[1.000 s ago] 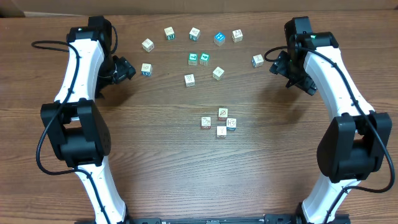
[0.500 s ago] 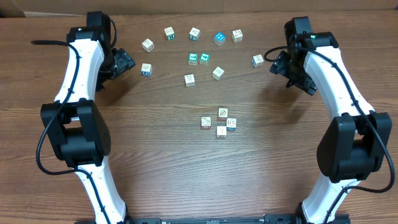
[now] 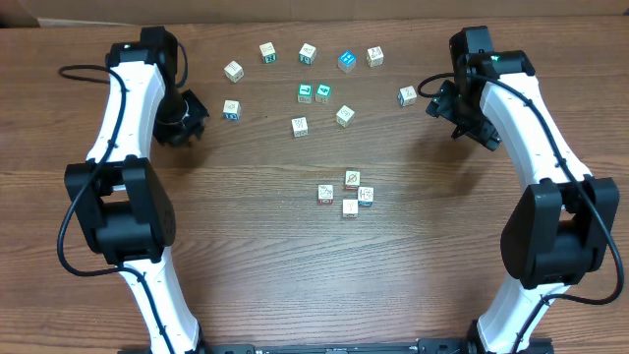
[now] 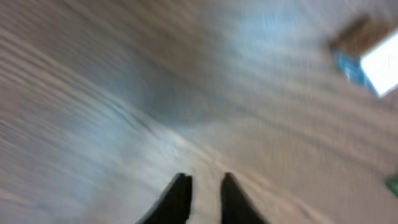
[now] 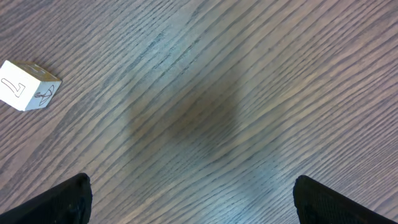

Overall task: Form a circle
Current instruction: 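Move the left gripper over the R block in the lower cluster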

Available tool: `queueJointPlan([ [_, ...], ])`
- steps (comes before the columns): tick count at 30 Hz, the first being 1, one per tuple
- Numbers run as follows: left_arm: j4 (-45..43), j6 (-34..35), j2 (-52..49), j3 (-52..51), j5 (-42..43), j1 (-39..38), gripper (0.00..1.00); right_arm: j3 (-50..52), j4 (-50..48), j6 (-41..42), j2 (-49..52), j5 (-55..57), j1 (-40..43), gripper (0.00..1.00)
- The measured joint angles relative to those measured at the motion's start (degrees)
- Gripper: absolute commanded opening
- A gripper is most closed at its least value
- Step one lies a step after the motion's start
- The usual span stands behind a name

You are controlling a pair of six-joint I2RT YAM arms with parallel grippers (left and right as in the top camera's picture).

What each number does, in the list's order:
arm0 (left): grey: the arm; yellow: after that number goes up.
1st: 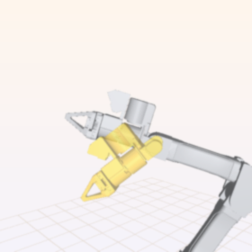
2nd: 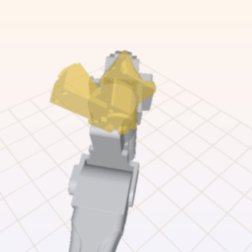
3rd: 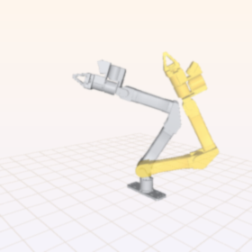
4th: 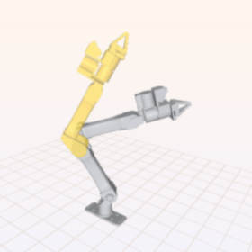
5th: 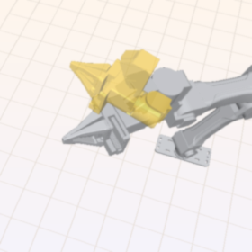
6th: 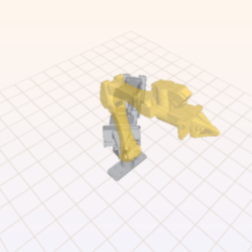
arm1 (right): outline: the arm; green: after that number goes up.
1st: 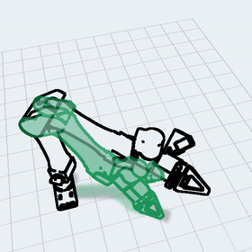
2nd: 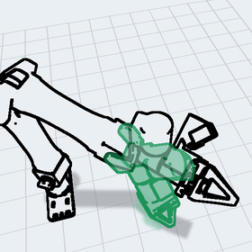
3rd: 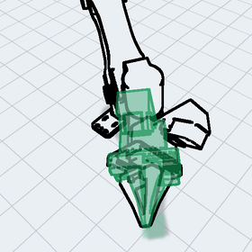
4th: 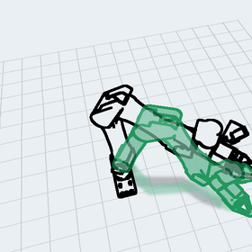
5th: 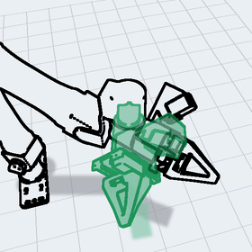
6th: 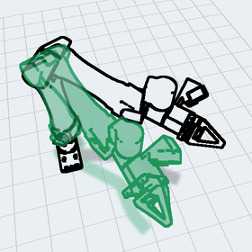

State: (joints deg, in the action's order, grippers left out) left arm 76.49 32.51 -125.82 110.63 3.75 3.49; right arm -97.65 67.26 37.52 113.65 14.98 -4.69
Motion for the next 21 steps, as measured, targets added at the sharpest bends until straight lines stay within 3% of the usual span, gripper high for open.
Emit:
queueJointPlan([
  [11,10.23,-6.69,0.0,0.02,5.31,-7.32,0.13,0.0,0.0,0.0,0.0,0.02,0.0,1.0],
  [21,17.09,-8.96,0.0,0.02,5.75,-16.61,0.15,0.0,-0.02,0.02,0.0,0.02,0.0,1.0],
])
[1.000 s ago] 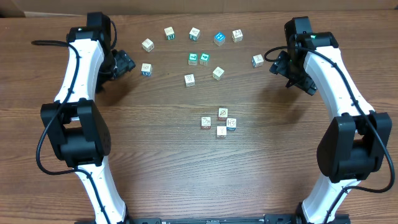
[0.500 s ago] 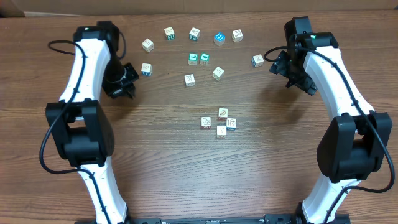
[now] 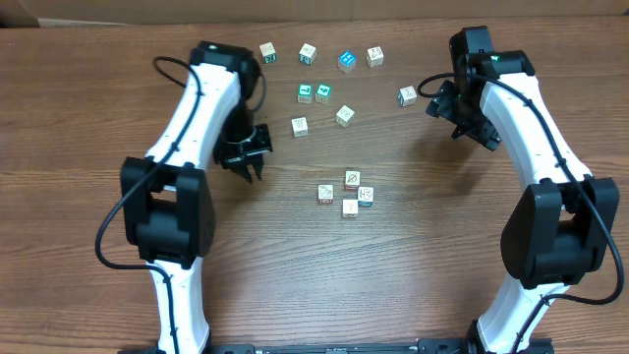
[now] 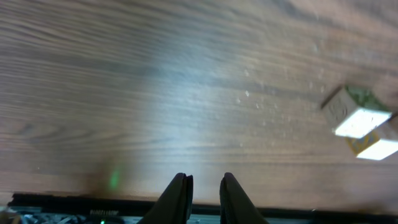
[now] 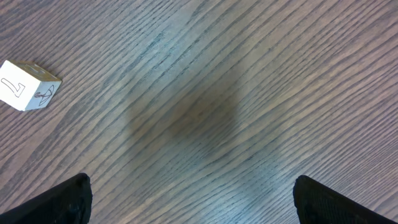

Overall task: Form a circle
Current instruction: 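Move the left gripper over the R block in the lower cluster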

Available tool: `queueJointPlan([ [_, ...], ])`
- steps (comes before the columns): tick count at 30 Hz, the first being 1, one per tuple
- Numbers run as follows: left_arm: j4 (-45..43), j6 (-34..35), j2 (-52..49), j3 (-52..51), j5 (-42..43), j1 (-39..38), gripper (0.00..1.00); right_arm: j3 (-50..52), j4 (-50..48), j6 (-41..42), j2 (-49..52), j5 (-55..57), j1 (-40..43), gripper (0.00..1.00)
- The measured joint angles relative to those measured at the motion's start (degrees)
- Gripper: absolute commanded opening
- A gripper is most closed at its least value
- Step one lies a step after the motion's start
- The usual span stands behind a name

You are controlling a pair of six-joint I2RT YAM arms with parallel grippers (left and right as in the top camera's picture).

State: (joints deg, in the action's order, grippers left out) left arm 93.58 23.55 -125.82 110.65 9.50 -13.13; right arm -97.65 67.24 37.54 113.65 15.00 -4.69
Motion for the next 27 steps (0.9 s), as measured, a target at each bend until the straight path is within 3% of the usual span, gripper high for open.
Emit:
queueJointPlan([
  [4,1.22,-0.13,0.0,0.0,-0.02,-3.52,0.2,0.0,0.02,-0.04,0.0,0.0,0.0,1.0],
  [11,1.09,-0.81,0.0,0.0,0.0,-9.57,0.49,0.0,0.07,-0.04,0.0,0.0,0.0,1.0],
  [27,-3.06,0.94,0.0,0.0,0.0,-16.55,0.6,0.0,0.0,-0.04,0.0,-0.02,0.0,1.0],
])
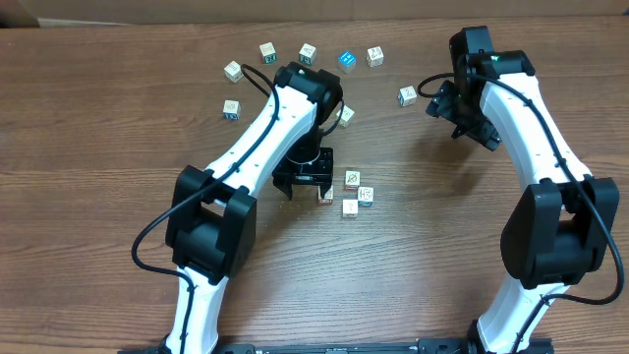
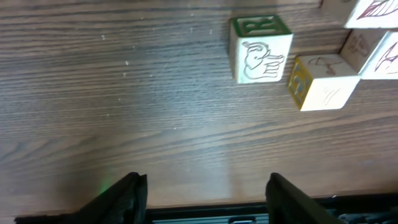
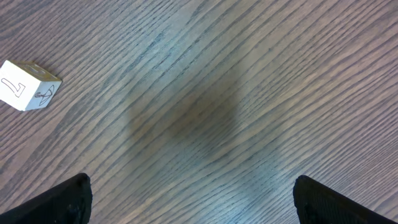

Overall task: Form a circle
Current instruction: 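Move the left gripper over the R block in the lower cluster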

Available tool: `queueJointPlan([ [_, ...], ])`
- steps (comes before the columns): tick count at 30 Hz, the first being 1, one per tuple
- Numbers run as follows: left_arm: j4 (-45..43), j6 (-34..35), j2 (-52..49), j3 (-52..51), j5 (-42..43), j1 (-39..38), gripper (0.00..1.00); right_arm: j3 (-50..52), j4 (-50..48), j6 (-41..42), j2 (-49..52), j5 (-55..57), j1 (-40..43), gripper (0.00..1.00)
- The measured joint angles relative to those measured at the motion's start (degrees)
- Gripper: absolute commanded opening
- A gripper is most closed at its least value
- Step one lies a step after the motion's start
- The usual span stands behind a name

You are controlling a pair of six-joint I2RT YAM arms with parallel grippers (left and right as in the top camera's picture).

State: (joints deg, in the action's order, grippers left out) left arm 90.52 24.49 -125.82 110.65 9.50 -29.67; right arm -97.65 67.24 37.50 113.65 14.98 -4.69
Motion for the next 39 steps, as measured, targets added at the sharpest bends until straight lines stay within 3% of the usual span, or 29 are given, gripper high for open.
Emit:
queueJointPlan([
  [23,-1.88,3.91,0.0,0.0,0.0,-0.39,0.61,0.0,0.02,0.0,0.0,0.02,0.0,1.0],
  [30,-3.48,5.03,0.0,0.0,-0.02,-1.86,0.69,0.0,0.02,0.02,0.0,-0.02,0.0,1.0],
  [39,-3.78,5.4,0.0,0.0,-0.02,-2.4,0.7,0.0,0.02,0.02,0.0,0.0,0.0,1.0],
])
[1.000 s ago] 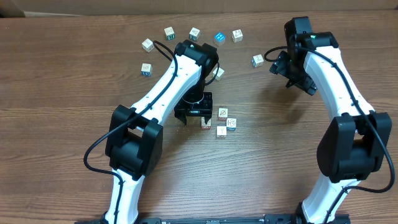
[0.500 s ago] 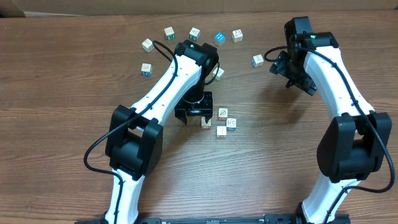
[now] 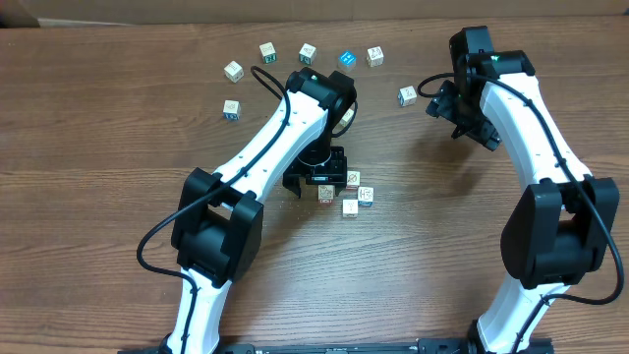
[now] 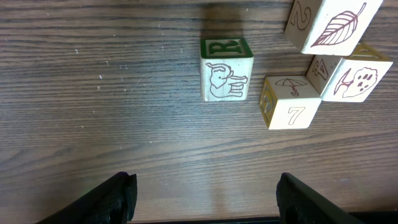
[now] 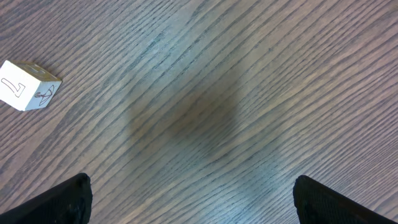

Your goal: Form a circle

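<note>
Small wooden picture cubes are the task's objects. A loose arc of them lies along the table's far side, among them a blue cube (image 3: 346, 60) and a cube (image 3: 407, 94) close to the right arm. A cluster of several sits mid-table (image 3: 350, 207). My left gripper (image 3: 316, 181) is open just left of this cluster. Its wrist view shows the green "R" elephant cube (image 4: 227, 70) ahead of the open left gripper (image 4: 205, 205), with a "7" umbrella cube (image 4: 289, 102) and a leaf cube (image 4: 333, 25) to the right. My right gripper (image 3: 462, 118) is open and empty over bare wood.
The left arm reaches across the table's middle and hides some cubes of the arc beneath it. A lone "7" cube (image 5: 28, 85) lies at the left of the right wrist view, well away from the open right gripper (image 5: 189, 205).
My left gripper has shifted a little right, closer to the mid-table cluster; the "R" cube now sits nearer the centre of its view. The right arm has not moved.
My left gripper was shut at the table's far left. Then it was still shut, further right and below the arc of cubes. Later it stood open just left of the cluster, and now closer still. The right gripper stayed open in place throughout.
</note>
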Available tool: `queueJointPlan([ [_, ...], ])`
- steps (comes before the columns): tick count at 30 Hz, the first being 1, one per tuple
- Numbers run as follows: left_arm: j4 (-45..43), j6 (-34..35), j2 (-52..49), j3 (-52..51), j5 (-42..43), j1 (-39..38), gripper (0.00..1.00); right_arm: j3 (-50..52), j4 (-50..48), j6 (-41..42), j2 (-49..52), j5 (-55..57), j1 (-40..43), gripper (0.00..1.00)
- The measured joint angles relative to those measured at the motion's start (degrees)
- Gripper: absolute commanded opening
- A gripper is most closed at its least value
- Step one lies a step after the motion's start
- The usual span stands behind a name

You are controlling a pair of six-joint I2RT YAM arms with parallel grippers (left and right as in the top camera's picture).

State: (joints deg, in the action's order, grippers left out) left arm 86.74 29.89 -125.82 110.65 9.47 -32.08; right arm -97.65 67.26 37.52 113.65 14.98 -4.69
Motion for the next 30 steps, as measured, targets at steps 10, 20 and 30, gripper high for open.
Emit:
queueJointPlan([
  [10,-0.44,0.0,0.0,0.0,0.0,0.0,0.72,0.0,-0.02,-0.02,0.0,0.02,0.0,1.0],
  [20,-0.46,0.0,0.0,0.0,0.0,0.0,0.77,0.0,0.0,0.0,0.0,0.02,0.0,1.0],
  [30,-0.66,0.44,0.0,0.0,0.35,0.0,0.39,0.0,0.0,0.0,0.0,0.0,0.0,1.0],
])
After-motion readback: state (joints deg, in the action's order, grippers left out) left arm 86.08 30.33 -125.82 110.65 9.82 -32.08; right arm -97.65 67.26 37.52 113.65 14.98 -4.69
